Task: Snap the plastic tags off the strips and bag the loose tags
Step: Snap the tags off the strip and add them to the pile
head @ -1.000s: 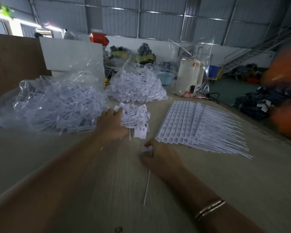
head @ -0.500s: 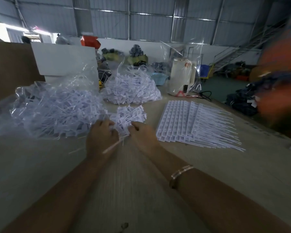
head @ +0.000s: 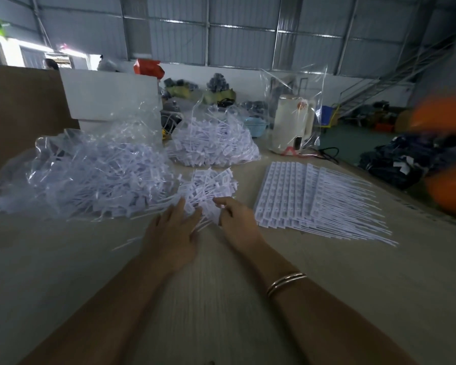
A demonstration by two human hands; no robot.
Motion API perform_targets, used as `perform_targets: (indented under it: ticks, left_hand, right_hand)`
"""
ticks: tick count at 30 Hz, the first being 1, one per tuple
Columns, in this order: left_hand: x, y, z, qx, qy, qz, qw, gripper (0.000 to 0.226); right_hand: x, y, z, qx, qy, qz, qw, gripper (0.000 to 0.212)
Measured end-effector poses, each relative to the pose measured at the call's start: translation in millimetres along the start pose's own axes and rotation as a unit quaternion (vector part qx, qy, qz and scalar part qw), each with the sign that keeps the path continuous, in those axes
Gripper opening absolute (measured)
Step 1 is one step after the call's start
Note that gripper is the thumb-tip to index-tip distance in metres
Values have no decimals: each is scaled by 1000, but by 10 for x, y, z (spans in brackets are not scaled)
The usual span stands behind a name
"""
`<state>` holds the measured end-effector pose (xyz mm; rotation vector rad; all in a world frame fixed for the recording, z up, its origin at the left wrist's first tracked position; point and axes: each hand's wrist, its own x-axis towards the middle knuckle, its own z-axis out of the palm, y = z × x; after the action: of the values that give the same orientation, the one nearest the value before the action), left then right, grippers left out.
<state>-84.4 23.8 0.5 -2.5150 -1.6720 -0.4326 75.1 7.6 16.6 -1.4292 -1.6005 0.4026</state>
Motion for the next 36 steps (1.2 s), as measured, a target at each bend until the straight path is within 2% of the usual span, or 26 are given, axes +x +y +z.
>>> perform_targets:
  ticks: [4, 7, 9, 11, 14, 16, 18, 22, 26, 29, 32, 36]
  left_hand:
    - [30, -81, -23, -66, 14, -62, 996, 51]
    - [63, -99, -68, -20, 51, -72, 996, 55]
    - [69, -61, -103, 20, 71, -62, 995, 64]
    - [68, 17, -127, 17, 83, -41, 996, 73]
    - [33, 135, -150, -8, 125, 4, 992, 76]
    - [12, 163, -159, -6, 153, 36, 988, 73]
    - [1, 161, -169, 5, 156, 56, 986, 71]
    - [-6, 158, -158, 9, 141, 81, 987, 69]
    - [17, 156, -110, 9, 124, 91, 988, 68]
    - [4, 149, -101, 6, 128, 94, 987, 69]
    - [-3, 147, -100, -5, 136, 94, 986, 69]
    - [8, 152, -86, -6, 131, 95, 987, 67]
  right_hand:
    - [-50, -60, -90, -27, 28, -13, 999, 32]
    - [-21, 38, -487, -160, 14, -53, 986, 29]
    - [39, 207, -877, -270, -11, -52, 961, 31]
    - [82, 419, -1244, -355, -23, -15, 934, 40]
    - [124, 698, -1592, -400, -60, 60, 913, 52]
    - [158, 819, -1695, -423, -104, 67, 898, 41]
    - [187, 874, -1760, -475, -133, 40, 869, 38]
    - [245, 943, -1860, -556, -115, -41, 822, 39]
    - [299, 971, -1903, -545, -170, -116, 812, 43]
    - [374, 928, -2000, -581, -187, -155, 777, 46]
    - [409, 894, -2044, -620, -184, -179, 742, 46]
    - [429, 862, -2118, -637, -160, -154, 738, 48]
